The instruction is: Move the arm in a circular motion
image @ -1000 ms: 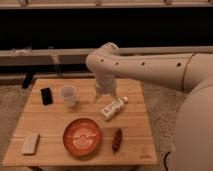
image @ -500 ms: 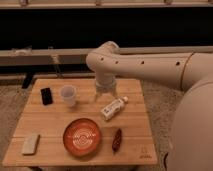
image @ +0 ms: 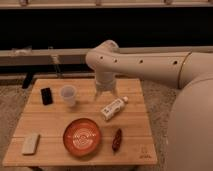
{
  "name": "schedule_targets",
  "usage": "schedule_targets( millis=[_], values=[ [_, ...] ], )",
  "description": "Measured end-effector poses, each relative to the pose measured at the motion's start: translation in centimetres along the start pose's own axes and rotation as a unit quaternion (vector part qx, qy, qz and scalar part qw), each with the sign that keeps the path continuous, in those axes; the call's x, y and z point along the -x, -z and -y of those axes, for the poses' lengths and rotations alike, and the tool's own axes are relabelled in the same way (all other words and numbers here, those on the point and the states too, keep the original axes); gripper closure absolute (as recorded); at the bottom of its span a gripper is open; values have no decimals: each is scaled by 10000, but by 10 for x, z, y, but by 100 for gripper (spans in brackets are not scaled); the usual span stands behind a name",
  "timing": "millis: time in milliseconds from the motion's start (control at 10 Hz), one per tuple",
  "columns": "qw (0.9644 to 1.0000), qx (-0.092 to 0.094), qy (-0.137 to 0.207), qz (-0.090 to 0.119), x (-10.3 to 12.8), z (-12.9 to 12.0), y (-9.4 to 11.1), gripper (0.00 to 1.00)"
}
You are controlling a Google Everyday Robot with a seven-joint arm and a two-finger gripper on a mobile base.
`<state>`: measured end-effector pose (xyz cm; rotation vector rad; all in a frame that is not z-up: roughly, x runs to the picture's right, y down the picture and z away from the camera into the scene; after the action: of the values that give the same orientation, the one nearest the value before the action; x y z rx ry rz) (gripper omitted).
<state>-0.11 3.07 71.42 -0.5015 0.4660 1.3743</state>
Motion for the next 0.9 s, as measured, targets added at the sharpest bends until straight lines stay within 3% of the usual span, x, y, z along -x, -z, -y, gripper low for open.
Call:
schedule_targets(
  millis=[500,900],
  values=[
    [9999,-30,124,21,11,-7,0,35],
    [9996,-35,281,36,27,-30,1,35]
  ],
)
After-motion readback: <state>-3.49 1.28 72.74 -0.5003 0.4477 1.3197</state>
